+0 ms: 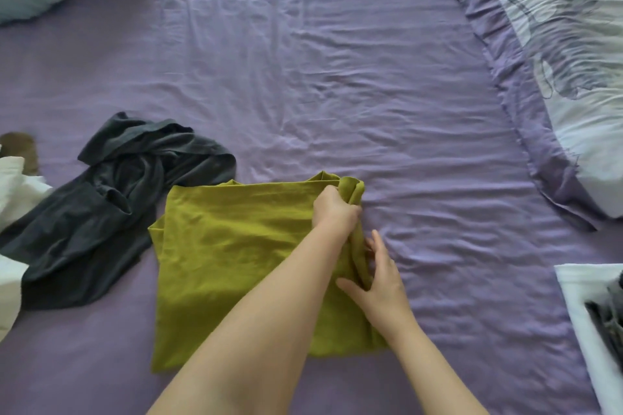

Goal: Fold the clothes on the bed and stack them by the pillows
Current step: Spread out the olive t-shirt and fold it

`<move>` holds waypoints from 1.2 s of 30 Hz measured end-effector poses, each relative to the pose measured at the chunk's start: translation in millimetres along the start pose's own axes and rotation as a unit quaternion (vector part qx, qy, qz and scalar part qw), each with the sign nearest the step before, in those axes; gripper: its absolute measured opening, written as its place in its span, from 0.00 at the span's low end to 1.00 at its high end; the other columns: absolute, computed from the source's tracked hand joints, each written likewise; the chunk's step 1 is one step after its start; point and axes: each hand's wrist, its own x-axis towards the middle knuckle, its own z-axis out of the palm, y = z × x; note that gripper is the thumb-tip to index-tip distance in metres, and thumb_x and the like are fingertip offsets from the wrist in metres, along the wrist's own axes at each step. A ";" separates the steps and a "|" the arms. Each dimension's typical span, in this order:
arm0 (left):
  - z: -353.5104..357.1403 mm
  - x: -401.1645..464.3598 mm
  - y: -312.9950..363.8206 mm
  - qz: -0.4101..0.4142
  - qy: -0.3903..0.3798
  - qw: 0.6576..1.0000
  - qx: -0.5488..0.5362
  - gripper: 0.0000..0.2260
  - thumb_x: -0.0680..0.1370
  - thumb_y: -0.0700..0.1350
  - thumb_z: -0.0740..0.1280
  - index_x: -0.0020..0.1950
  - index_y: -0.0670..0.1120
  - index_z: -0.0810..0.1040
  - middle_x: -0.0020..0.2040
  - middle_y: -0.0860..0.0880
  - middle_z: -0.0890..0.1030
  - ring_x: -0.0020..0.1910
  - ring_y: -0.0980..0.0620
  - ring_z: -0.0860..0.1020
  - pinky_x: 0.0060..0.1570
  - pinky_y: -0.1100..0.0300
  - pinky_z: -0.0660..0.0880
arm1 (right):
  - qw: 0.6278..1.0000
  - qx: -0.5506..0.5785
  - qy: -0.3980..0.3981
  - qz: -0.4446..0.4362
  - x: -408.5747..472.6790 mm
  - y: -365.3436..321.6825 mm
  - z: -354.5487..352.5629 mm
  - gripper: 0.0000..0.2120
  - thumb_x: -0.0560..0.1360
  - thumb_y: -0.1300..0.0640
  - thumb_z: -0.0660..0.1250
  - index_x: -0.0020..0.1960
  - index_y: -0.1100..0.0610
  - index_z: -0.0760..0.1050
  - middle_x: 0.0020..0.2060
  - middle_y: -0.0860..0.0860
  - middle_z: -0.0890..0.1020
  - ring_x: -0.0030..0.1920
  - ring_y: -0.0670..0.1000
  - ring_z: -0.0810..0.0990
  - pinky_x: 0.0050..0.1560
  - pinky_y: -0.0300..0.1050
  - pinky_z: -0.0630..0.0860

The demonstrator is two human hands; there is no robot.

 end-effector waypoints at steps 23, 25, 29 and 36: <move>-215.9 23.6 -121.1 0.013 0.073 0.967 -0.245 0.12 0.76 0.39 0.69 0.59 0.42 0.76 0.51 0.45 0.82 0.42 0.54 0.80 0.43 0.61 0.78 | 0.994 -0.062 0.000 -0.087 -52.0 -135.5 172.2 0.25 0.72 0.53 0.68 0.68 0.50 0.69 0.53 0.45 0.74 0.52 0.46 0.76 0.48 0.42 0.74; -226.0 26.9 -138.7 -0.005 0.069 0.961 -0.267 0.11 0.76 0.39 0.70 0.58 0.43 0.77 0.47 0.49 0.82 0.39 0.56 0.79 0.35 0.65 0.76 | 0.998 -0.032 0.001 -0.059 -52.6 -135.8 189.8 0.21 0.71 0.54 0.69 0.64 0.51 0.72 0.46 0.44 0.74 0.48 0.46 0.75 0.46 0.41 0.73; -234.8 33.0 -168.2 -0.022 0.072 0.952 -0.297 0.09 0.76 0.38 0.69 0.54 0.46 0.76 0.43 0.51 0.81 0.35 0.58 0.79 0.27 0.67 0.73 | 0.999 0.010 0.002 -0.031 -53.4 -127.5 217.4 0.19 0.71 0.59 0.70 0.62 0.54 0.75 0.43 0.45 0.75 0.45 0.45 0.75 0.48 0.39 0.73; -242.3 33.5 -185.4 0.007 0.098 0.965 -0.243 0.10 0.77 0.41 0.67 0.58 0.46 0.77 0.52 0.47 0.82 0.49 0.52 0.80 0.51 0.57 0.78 | 0.990 0.053 -0.123 -0.038 -58.5 -121.4 226.4 0.23 0.75 0.60 0.67 0.69 0.53 0.68 0.48 0.42 0.74 0.44 0.44 0.77 0.49 0.47 0.79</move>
